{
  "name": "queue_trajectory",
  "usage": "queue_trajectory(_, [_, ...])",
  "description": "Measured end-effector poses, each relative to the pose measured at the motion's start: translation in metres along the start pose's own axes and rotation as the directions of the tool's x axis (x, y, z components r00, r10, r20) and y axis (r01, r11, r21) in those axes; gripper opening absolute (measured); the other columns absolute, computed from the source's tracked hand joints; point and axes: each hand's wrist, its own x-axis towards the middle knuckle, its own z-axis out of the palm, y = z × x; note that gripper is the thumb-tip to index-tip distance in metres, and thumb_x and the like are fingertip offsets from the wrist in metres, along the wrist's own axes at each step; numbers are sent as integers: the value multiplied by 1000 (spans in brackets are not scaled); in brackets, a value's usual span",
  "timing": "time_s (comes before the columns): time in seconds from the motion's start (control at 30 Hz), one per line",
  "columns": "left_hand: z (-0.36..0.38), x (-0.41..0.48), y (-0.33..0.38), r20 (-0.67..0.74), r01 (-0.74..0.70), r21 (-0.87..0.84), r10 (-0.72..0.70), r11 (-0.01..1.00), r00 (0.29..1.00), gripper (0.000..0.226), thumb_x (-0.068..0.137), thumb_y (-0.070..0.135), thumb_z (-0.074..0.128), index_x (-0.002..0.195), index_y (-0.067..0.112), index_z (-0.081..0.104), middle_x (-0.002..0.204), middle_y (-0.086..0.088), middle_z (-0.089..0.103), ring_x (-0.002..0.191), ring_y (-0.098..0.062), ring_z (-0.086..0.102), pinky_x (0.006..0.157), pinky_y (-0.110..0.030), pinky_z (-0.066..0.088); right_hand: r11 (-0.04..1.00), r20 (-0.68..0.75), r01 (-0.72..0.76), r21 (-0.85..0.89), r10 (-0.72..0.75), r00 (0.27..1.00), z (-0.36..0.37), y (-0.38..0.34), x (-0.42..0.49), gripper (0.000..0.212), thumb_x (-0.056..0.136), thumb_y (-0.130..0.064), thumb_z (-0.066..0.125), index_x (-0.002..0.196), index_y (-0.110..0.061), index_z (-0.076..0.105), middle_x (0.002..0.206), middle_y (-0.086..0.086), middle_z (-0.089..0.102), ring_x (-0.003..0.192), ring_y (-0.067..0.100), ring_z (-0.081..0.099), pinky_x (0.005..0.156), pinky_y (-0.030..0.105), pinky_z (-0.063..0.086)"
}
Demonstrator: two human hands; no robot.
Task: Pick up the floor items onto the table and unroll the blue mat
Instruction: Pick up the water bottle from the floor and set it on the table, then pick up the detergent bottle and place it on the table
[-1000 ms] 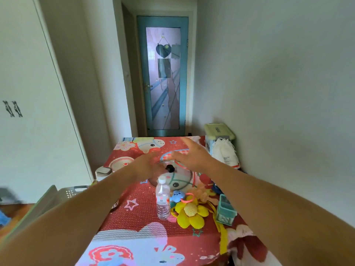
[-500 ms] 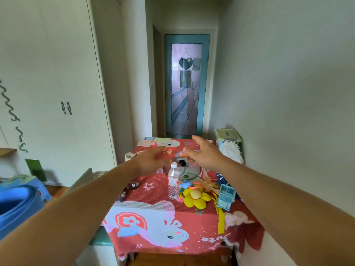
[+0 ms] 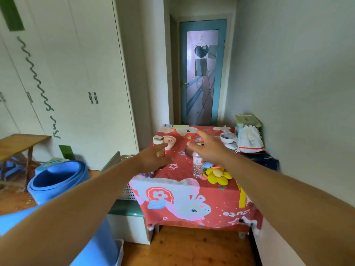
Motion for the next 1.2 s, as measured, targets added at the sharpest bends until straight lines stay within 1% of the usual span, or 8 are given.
queue_trajectory(0.07, [-7,-20,-21,-14,-10,-18,10,1000,1000,28,84,32,66,90,55,51,83,35,51,63,24,53,51,6,38,1000,0,-1,11,1,1000,24,-15,-10,68,83,-58,57,142,-30,36,144,2,46,123,15,50,85,23,35])
queue_trajectory(0.17, [-17,-40,-66,-5,-27,-55,27,998,1000,49,80,15,70,83,59,50,77,37,60,71,20,58,54,5,38,997,42,-1,76,-3,999,70,-37,-29,61,84,-49,61,137,-26,42,133,6,55,95,6,58,74,19,40])
queue_trajectory(0.4, [-5,-68,-166,-21,146,21,-145,989,989,80,75,40,73,142,32,31,148,4,38,122,-14,45,90,-19,31,999,161,-11,-33,17,987,164,-38,-66,73,86,-55,55,146,-22,30,152,4,33,136,25,35,100,33,32])
queue_trajectory(0.6, [58,-76,-236,89,225,-46,-221,973,971,87,74,32,76,145,28,26,142,-6,45,111,-19,52,97,-28,41,989,217,-115,-94,133,967,235,17,-74,78,84,-60,54,147,-24,26,155,-1,28,140,22,29,111,36,25])
queue_trajectory(0.73, [128,-85,-317,168,274,12,-272,962,948,91,71,38,76,144,39,21,147,-3,37,119,-17,42,92,-25,32,986,311,-150,-78,167,936,312,78,-104,82,81,-61,56,147,-23,26,155,-2,29,139,20,31,101,27,27])
queue_trajectory(0.87, [217,-96,-430,233,369,56,-372,928,899,101,67,48,75,145,37,13,152,-7,28,129,-26,38,102,-32,34,987,386,-159,-30,159,909,408,150,-136,61,84,-51,57,136,-24,40,141,4,46,116,10,50,68,6,36])
queue_trajectory(1.0, [303,-106,-528,269,426,62,-426,903,864,108,61,54,77,144,43,9,158,-3,13,134,-27,37,104,-33,33,975,464,-186,-117,220,858,503,225,-163,78,82,-63,52,147,-28,23,155,0,26,140,20,29,107,34,31])
queue_trajectory(1.2, [431,-114,-661,297,457,64,-454,887,840,108,63,44,80,147,36,11,155,-2,24,137,-23,32,104,-30,30,962,548,-251,-104,266,793,649,330,-206,78,85,-58,54,149,-29,19,156,1,26,141,24,27,112,39,26])
